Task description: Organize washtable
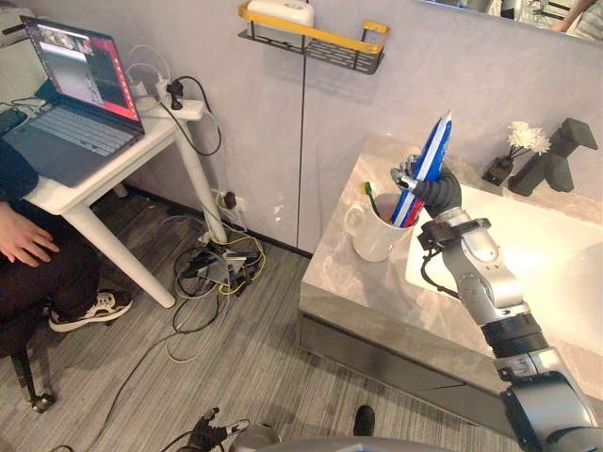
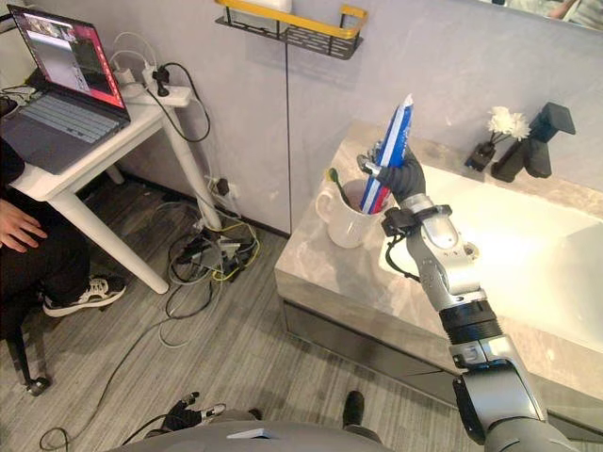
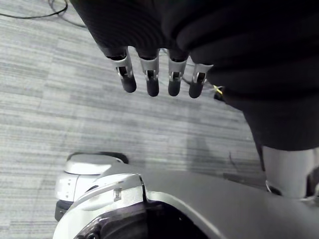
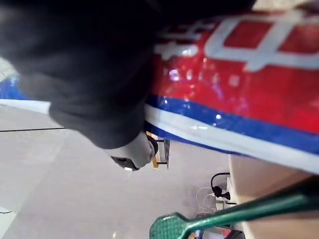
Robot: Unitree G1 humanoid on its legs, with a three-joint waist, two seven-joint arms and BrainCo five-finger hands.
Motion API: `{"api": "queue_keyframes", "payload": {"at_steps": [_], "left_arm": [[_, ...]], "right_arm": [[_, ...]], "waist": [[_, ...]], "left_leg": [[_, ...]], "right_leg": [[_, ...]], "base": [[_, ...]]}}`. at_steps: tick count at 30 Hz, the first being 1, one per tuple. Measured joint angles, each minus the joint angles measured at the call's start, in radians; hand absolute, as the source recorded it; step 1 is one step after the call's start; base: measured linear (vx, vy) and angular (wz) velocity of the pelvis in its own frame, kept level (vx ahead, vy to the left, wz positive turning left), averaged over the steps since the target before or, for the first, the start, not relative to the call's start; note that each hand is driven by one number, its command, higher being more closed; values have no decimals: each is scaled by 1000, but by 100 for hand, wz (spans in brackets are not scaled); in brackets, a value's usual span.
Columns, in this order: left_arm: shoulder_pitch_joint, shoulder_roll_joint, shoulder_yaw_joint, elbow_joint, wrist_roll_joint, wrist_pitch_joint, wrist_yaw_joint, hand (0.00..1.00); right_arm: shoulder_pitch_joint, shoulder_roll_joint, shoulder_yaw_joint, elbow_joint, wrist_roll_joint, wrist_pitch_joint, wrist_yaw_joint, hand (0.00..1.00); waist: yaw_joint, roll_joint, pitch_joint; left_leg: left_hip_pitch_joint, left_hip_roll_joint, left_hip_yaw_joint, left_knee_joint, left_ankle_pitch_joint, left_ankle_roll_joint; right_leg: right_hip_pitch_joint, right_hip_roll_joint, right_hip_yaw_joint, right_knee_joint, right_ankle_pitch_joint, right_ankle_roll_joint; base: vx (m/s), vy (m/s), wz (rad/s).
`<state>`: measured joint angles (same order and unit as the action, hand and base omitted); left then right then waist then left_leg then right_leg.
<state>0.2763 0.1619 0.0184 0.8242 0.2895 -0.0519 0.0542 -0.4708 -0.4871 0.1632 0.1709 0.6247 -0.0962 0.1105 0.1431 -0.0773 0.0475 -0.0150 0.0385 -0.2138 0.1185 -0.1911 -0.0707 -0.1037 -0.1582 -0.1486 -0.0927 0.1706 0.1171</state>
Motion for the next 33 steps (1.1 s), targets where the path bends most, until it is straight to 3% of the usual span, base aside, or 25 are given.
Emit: {"api": "queue_keyframes", "payload": {"at_steps": [33], "left_arm": [[0,10,4,-1,-8,-1,2,0]], "right_arm": [[7,27,0,0,-21,0,9,100]], "waist": [[-4,-22,15]], "left_leg": [[8,0,-1,-14,5,0]], "right_leg": [[0,-1,0,0,-1,1]], "base": [[0,0,0]]}}
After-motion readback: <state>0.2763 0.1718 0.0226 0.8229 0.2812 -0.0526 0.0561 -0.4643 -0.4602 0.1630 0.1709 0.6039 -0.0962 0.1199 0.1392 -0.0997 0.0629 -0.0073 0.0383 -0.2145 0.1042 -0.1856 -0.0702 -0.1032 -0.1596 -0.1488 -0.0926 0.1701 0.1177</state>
